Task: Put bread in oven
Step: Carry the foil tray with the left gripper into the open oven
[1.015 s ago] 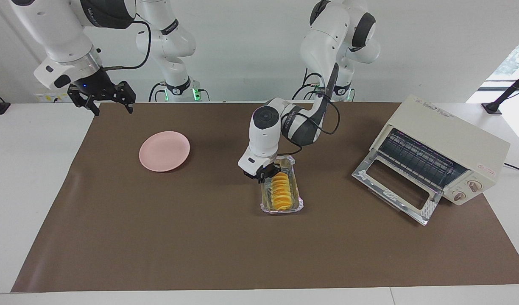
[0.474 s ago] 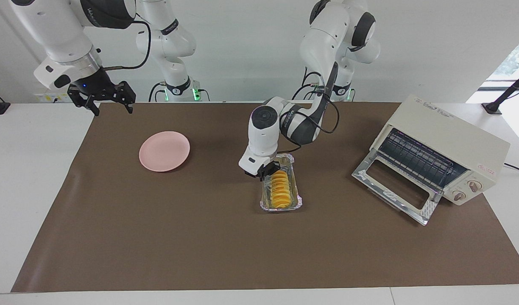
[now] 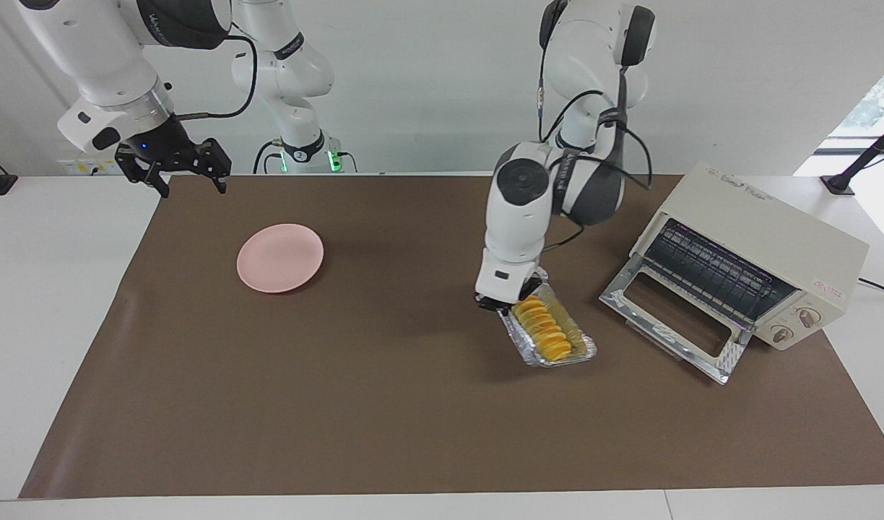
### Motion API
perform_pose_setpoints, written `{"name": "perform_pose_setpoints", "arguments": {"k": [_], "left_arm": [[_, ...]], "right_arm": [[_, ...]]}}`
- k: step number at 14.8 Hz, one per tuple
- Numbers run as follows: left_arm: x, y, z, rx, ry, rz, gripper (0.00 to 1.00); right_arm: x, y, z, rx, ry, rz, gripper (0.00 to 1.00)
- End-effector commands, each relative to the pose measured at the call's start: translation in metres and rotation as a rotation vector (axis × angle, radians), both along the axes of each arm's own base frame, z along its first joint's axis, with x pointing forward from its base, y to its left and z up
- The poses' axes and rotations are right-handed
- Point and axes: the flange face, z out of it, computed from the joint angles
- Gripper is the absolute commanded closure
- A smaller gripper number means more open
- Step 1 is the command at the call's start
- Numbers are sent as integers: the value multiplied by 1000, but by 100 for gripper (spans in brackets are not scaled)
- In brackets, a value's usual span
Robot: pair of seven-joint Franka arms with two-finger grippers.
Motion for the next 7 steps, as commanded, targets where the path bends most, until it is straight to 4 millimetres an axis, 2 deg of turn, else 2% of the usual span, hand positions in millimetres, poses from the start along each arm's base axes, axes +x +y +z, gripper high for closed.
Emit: {"name": "perform_pose_setpoints", "arguments": {"k": [1, 2, 4, 7], "left_arm": [[10, 59, -17, 12, 36, 91, 100], [10, 80, -17, 9, 48, 101, 100], [5, 99, -27, 12, 87, 78, 100], [0, 129, -30, 64, 147, 62, 100]], "right_arm": [[-7, 1, 3, 14, 3, -6, 0], [-7, 1, 3, 14, 3, -6, 0], [-7, 1, 3, 14, 3, -6, 0], [-7, 1, 3, 14, 3, -6, 0]]}}
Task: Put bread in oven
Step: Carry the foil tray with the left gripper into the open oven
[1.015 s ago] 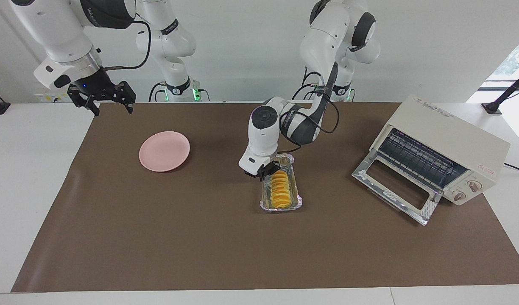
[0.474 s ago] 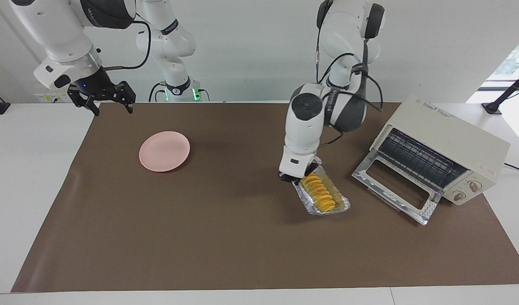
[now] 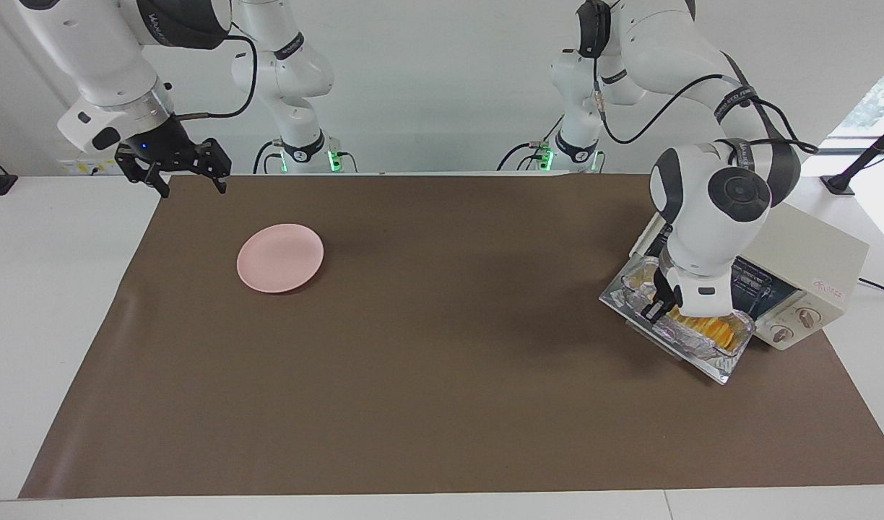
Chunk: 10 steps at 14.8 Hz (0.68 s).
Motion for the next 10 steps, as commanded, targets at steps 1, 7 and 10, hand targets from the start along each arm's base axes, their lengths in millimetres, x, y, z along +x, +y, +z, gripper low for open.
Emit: {"name": "perform_pose_setpoints", "arguments": {"k": [1, 7, 10], "left_arm": [[-16, 23, 5, 31, 78, -32, 100], [-41, 69, -16, 20, 181, 12, 100], [-54, 86, -25, 91, 206, 6, 100]], "right_arm": [[-7, 1, 3, 14, 3, -6, 0], [-7, 1, 3, 14, 3, -6, 0], [-7, 1, 3, 14, 3, -6, 0]]}}
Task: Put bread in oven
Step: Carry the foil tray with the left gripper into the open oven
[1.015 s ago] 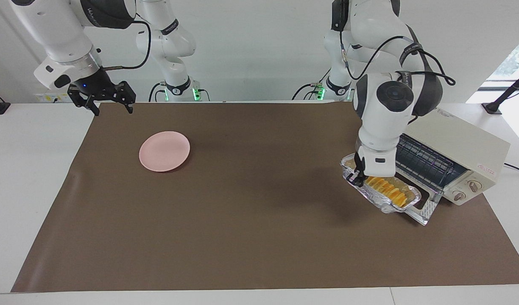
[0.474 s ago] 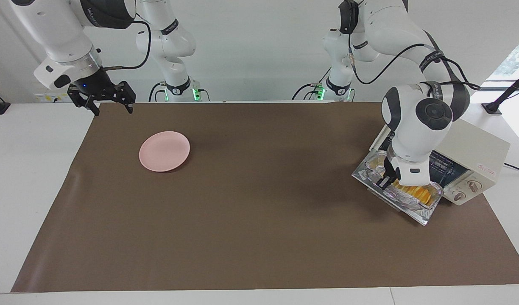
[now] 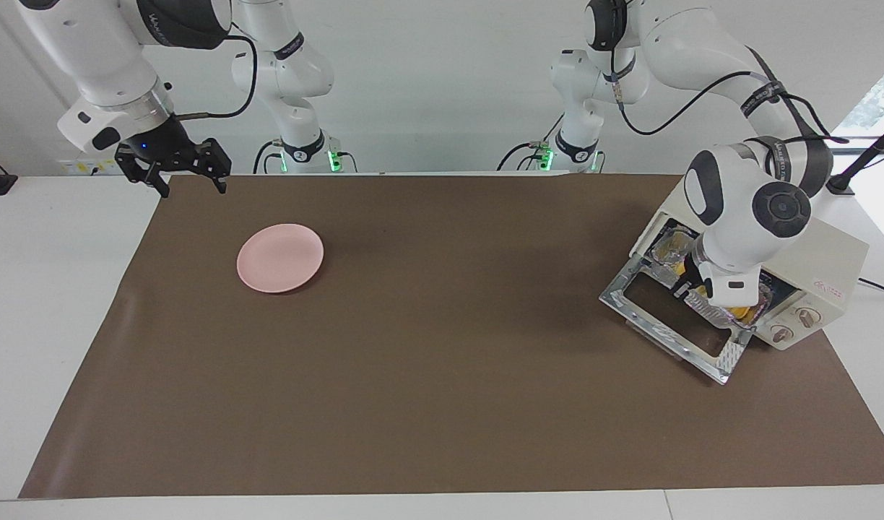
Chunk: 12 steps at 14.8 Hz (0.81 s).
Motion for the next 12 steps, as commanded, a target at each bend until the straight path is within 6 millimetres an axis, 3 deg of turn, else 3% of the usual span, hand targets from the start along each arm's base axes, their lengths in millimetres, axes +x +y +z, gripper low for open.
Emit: {"name": "perform_pose_setpoints", "arguments": {"k": [1, 9, 12], "left_arm": [[-21, 12, -2, 15, 15, -7, 100], [-25, 27, -5, 25, 27, 29, 100], [-24, 26, -5, 26, 18, 28, 84]], "right_arm": [[-7, 1, 3, 14, 3, -6, 0], [-7, 1, 3, 14, 3, -6, 0], [-7, 1, 3, 14, 3, -6, 0]]}}
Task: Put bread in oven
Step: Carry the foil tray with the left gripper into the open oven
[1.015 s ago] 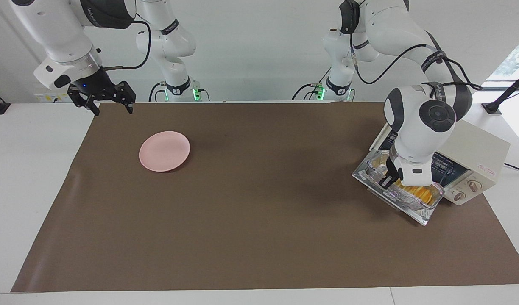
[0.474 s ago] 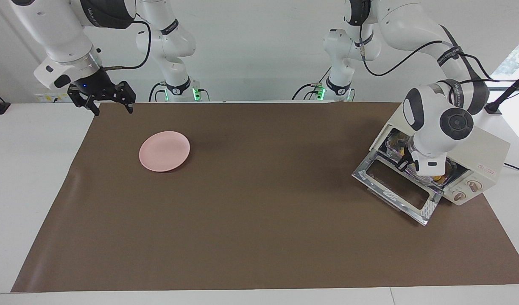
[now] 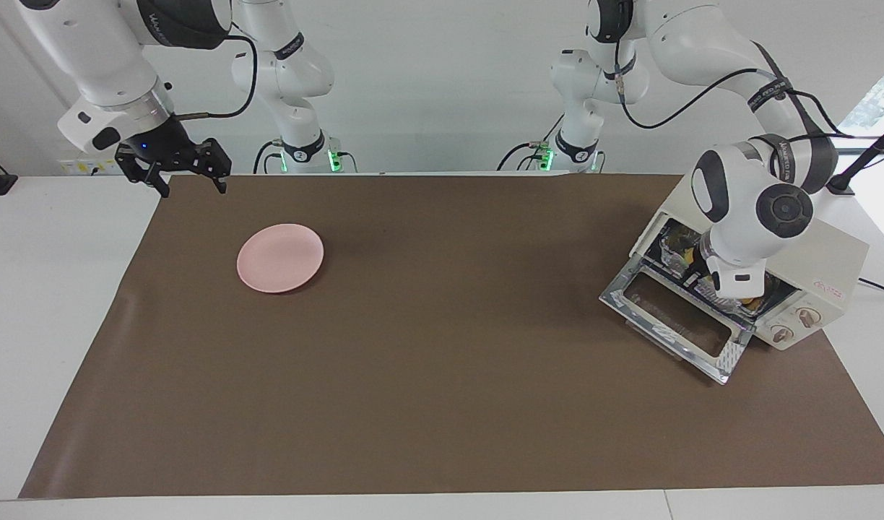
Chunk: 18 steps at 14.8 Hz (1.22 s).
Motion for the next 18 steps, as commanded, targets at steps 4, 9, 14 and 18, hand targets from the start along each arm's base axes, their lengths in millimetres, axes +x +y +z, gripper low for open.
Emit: {"name": "perform_pose_setpoints", "arguments": {"k": [4, 9, 14, 18], "left_arm": [[0, 10, 9, 8, -65, -13, 0], [15, -2, 14, -37, -124, -260, 0], [16, -22, 52, -124, -126, -434, 0], [-3, -19, 112, -261, -77, -614, 0]], "right_arm": [[-7, 1, 3, 14, 3, -6, 0], [-7, 1, 3, 14, 3, -6, 0], [-7, 1, 3, 14, 3, -6, 0], [-7, 1, 3, 14, 3, -6, 0]]}}
